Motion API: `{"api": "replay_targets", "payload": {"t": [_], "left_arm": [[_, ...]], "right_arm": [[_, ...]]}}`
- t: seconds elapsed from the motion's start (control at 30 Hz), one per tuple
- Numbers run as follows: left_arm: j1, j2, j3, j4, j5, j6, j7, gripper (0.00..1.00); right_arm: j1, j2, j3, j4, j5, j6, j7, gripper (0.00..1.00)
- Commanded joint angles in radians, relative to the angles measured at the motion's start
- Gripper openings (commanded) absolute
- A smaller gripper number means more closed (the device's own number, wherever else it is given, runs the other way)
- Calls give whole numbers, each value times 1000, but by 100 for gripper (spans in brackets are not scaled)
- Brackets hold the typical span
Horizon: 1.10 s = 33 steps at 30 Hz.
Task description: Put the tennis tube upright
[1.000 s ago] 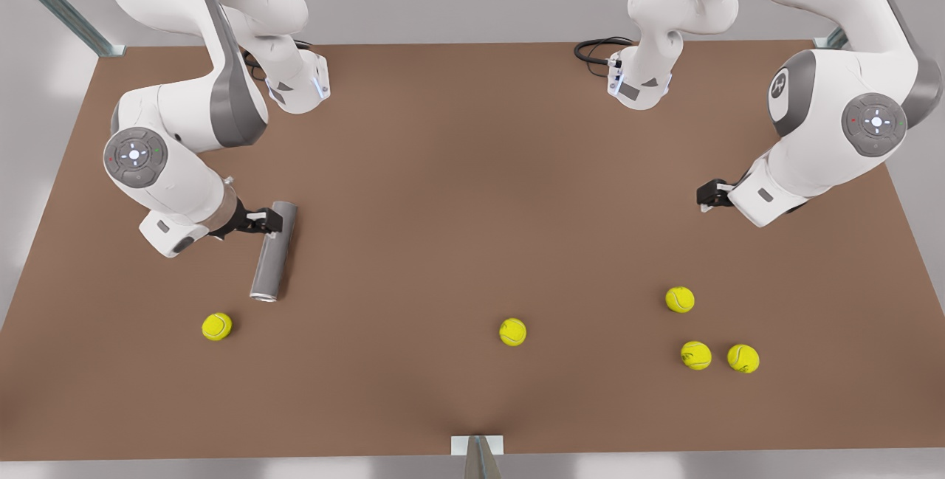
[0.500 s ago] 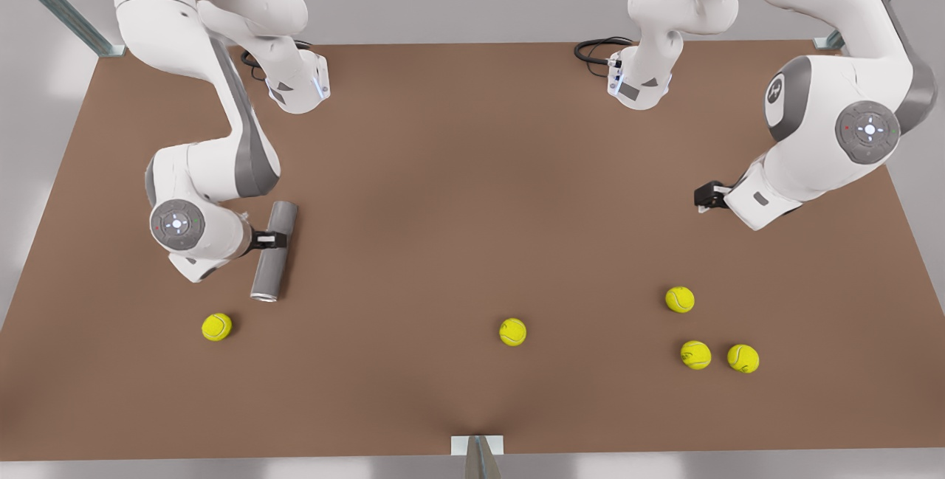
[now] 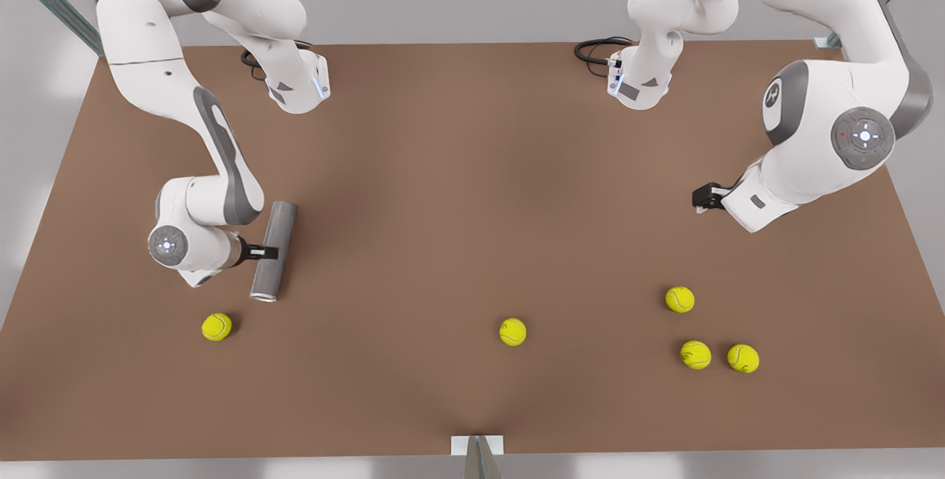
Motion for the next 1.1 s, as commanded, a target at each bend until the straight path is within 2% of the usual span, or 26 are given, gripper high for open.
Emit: {"api": "replay_targets", "payload": {"t": [0.0, 0.17, 0.3, 0.4, 1.07], "left_arm": [[0, 0, 0, -2, 0, 0, 0, 100], [0, 0, 0, -12, 0, 5, 0, 100], [-3, 1, 0, -12, 0, 5, 0, 100], [-3, 3, 0, -12, 0, 6, 0, 100], [-3, 26, 0, -14, -1, 14, -3, 100]], "right_arm": [[0, 0, 0, -6, 0, 7, -1, 100], [-6, 24, 0, -41, -2, 49, -7, 100], [-17, -14, 2, -129, -2, 59, -8, 100], [-26, -34, 2, -216, -2, 206, -20, 100], [-23, 35, 2, -232, -8, 258, -31, 100]]}}
